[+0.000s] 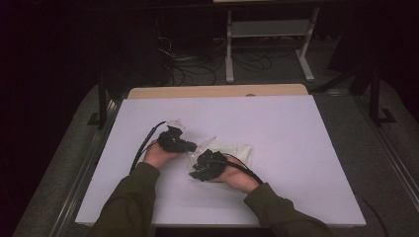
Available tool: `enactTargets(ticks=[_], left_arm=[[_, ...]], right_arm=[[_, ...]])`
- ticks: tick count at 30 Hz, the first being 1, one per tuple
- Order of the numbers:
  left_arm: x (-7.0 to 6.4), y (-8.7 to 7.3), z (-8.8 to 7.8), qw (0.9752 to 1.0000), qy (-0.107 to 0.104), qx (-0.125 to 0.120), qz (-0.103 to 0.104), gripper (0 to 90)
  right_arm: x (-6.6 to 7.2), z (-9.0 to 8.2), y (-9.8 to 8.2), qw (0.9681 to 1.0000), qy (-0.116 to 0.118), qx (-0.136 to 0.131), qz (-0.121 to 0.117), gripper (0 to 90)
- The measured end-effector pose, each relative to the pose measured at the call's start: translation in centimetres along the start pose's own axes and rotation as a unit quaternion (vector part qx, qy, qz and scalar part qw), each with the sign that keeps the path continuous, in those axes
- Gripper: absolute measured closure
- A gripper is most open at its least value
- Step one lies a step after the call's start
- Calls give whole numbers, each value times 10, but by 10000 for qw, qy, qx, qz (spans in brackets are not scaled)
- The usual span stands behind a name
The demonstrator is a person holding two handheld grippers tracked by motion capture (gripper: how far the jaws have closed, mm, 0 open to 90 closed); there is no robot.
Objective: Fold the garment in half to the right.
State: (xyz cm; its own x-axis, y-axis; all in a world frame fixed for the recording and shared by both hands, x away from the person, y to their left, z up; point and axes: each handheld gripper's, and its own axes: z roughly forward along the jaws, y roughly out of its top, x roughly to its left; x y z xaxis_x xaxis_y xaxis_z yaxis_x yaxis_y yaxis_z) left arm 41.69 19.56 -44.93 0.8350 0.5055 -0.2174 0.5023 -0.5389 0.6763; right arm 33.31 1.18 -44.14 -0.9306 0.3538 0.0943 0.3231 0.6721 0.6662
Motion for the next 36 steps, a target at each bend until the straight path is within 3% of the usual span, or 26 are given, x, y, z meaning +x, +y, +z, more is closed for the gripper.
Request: enactTargets(ticks=[10,17,30,36], left_arm=[[0,0,0,10000,-12,-13,-16,825],[0,0,0,10000,-7,-9,-8,825],[1,0,0,10000,-24,-15,-50,831],[2,-1,-1,9998,-84,-92,-157,836]], right_arm=[[6,4,-1,9993,-234,107,-261,706],[9,5,-3,9978,-448,78,-480,799],[10,4,-4,9971,-553,27,-519,863],[7,-1,-4,9984,-432,-82,-350,864]])
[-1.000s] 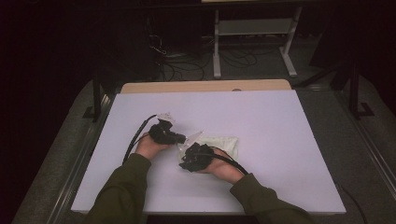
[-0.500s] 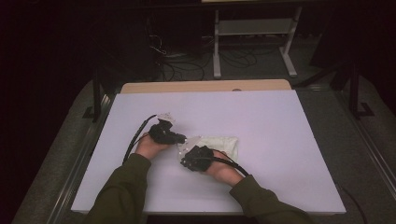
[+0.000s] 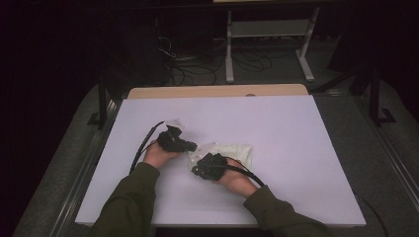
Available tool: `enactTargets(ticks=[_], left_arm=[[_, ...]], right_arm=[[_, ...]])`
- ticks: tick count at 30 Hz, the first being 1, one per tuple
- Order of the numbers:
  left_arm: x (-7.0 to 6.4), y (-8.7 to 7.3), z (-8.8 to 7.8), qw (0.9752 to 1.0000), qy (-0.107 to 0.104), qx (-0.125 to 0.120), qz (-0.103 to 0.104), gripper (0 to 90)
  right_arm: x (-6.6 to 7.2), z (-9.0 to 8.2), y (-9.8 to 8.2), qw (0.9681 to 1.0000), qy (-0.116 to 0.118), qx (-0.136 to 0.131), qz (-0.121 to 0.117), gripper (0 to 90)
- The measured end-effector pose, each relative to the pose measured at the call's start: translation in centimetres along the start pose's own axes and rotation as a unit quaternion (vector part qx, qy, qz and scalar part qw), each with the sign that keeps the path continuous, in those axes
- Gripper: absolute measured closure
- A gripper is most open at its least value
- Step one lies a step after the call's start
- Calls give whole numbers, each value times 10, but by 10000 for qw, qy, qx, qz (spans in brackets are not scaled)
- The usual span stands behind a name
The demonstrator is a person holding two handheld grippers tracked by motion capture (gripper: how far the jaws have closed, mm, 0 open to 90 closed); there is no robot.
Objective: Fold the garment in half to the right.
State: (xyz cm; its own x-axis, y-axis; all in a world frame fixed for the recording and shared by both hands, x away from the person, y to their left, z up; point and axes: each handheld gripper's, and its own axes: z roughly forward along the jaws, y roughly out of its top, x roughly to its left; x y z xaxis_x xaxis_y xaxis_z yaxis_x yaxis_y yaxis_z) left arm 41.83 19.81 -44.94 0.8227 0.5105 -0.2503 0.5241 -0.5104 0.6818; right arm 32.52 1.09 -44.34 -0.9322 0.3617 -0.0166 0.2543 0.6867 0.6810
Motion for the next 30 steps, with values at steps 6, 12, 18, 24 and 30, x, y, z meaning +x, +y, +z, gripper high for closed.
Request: enactTargets(ticks=[6,12,18,24,30], left_arm=[[1,1,-5,9997,-123,-150,-119,837],[-1,5,-8,9985,-306,-363,-286,837],[-5,9,-9,9973,-415,-484,-377,837],[-8,15,-9,9966,-513,-521,-380,836],[-13,20,-7,9968,-529,-503,-328,836]], right_arm=[[-4,-8,0,9998,86,-165,113,864],[-4,-14,-2,9996,82,-212,162,863],[-5,-23,-4,9992,111,-315,204,863],[-5,-32,-7,9990,76,-375,250,863],[-6,-39,-11,9985,65,-426,325,863]])
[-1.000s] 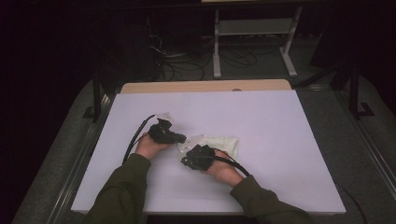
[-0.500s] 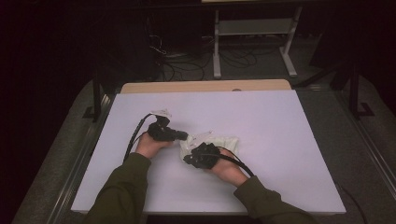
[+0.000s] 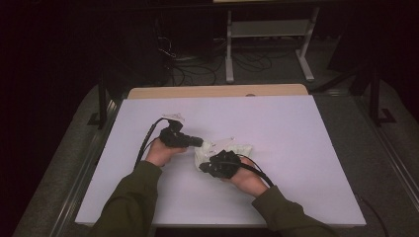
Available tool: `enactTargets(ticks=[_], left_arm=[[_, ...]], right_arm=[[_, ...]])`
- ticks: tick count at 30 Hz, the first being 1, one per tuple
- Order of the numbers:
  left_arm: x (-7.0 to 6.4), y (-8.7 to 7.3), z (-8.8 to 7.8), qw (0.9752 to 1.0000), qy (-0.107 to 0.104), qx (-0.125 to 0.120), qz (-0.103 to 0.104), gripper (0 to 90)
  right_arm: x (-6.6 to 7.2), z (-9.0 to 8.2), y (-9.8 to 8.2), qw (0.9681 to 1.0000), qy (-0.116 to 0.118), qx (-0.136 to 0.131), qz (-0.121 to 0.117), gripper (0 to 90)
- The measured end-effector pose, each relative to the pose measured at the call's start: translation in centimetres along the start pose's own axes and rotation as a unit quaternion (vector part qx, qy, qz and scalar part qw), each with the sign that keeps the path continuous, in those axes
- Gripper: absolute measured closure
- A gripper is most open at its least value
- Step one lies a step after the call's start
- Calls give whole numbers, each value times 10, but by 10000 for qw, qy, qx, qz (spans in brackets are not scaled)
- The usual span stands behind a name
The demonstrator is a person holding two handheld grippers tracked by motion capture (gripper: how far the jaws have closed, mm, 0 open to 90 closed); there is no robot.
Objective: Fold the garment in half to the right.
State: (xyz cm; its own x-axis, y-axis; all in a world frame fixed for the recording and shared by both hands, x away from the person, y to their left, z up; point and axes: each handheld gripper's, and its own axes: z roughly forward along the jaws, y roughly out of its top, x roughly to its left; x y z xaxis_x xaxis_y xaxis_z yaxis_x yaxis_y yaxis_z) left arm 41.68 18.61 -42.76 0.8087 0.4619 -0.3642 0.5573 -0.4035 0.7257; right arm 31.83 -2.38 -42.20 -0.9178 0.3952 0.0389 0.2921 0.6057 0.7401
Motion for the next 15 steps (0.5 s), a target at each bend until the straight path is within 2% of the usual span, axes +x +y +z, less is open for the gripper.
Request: enactTargets(ticks=[15], left_arm=[[-7,10,10,9999,-71,54,66,834]], right_arm=[[-3,-18,-8,9998,-130,-85,88,863]])
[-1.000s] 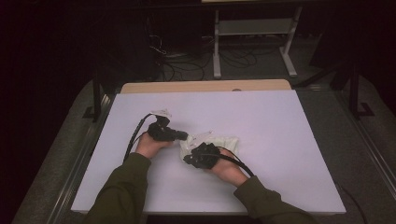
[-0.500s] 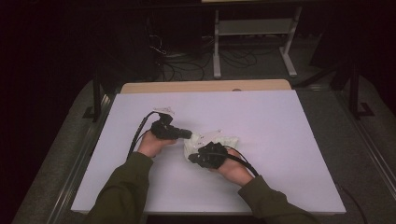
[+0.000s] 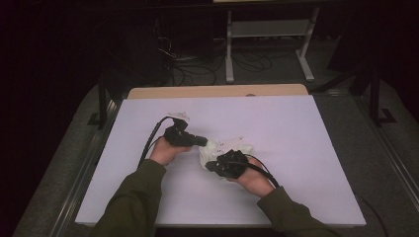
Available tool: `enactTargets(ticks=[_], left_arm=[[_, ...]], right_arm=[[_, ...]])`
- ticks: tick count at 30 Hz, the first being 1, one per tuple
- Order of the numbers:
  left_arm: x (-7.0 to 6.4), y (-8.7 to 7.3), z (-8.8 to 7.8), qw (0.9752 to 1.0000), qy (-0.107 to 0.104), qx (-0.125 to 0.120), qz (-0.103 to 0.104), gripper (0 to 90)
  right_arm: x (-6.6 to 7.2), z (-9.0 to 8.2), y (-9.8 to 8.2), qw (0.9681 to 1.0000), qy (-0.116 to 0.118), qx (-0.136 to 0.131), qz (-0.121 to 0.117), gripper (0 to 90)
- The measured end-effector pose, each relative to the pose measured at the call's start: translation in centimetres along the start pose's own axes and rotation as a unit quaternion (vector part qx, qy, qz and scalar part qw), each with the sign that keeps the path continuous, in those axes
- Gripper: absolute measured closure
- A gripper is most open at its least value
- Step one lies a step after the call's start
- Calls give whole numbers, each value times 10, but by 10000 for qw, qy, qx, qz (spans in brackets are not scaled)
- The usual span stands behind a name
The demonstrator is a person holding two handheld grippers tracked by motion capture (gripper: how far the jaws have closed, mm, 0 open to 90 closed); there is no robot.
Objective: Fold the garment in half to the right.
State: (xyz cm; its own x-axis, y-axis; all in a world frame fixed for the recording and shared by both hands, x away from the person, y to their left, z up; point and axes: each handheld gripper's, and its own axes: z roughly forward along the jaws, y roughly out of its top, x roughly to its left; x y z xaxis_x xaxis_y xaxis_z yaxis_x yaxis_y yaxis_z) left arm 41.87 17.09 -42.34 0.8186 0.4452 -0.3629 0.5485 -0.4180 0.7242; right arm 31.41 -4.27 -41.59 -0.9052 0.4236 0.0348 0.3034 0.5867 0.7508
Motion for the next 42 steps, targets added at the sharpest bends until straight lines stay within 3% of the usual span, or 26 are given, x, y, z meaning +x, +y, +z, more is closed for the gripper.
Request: enactTargets(ticks=[21,42], left_arm=[[-10,18,16,9997,-159,96,138,831],[-23,39,41,9986,-256,355,308,819]], right_arm=[[-10,-21,-16,9995,-87,-109,281,861],[-19,-40,-36,9987,-202,-106,453,851]])
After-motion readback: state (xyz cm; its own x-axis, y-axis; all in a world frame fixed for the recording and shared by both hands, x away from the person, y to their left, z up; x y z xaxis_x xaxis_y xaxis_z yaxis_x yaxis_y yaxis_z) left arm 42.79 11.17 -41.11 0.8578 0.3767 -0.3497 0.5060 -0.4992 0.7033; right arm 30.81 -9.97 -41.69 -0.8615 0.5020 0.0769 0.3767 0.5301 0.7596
